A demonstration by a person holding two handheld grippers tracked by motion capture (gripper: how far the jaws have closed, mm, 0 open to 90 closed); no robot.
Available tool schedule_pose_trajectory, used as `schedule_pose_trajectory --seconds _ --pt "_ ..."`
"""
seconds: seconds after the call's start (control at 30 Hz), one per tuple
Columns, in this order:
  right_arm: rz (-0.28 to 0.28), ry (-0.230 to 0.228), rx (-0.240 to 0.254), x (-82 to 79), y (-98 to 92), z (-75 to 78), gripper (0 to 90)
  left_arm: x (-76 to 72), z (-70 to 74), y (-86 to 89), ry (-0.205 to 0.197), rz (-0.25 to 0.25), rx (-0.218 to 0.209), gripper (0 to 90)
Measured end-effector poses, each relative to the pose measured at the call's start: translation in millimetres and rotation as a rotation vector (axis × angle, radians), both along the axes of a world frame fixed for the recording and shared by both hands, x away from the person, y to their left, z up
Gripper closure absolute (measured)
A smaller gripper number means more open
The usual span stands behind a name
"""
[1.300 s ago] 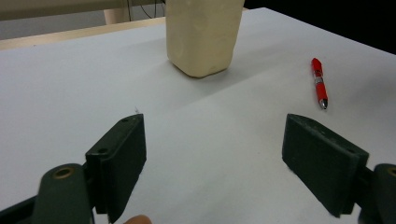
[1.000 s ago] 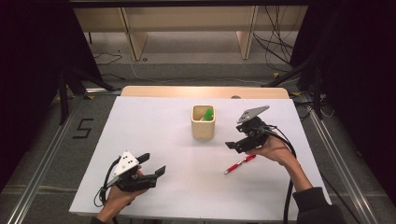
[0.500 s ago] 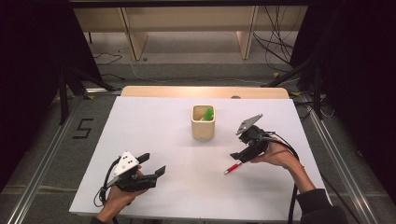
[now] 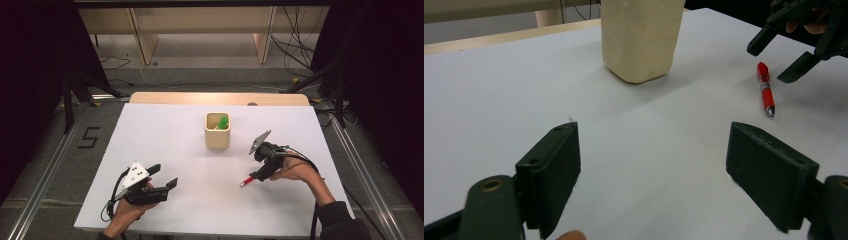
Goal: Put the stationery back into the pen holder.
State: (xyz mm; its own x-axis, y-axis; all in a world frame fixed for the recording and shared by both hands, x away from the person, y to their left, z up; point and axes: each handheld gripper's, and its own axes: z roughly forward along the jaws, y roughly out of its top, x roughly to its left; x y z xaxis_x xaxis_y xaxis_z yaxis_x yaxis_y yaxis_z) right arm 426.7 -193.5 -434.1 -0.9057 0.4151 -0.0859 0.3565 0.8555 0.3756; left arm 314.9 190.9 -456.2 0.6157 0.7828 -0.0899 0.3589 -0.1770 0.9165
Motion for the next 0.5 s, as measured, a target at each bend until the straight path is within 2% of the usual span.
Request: schedule_pose_trajectory --seconds 0.23,0.5 --pt "0.032 0.029 -0.057 1.7 3.1 -9.6 30.6 0.2 -0.1 0.0 0.001 0.001 -0.002 21.3" --pt "0.074 0.039 -0.111 3.1 5.0 -16.7 35.9 0.1 0.1 0.0 0.001 0.001 0.000 21.3"
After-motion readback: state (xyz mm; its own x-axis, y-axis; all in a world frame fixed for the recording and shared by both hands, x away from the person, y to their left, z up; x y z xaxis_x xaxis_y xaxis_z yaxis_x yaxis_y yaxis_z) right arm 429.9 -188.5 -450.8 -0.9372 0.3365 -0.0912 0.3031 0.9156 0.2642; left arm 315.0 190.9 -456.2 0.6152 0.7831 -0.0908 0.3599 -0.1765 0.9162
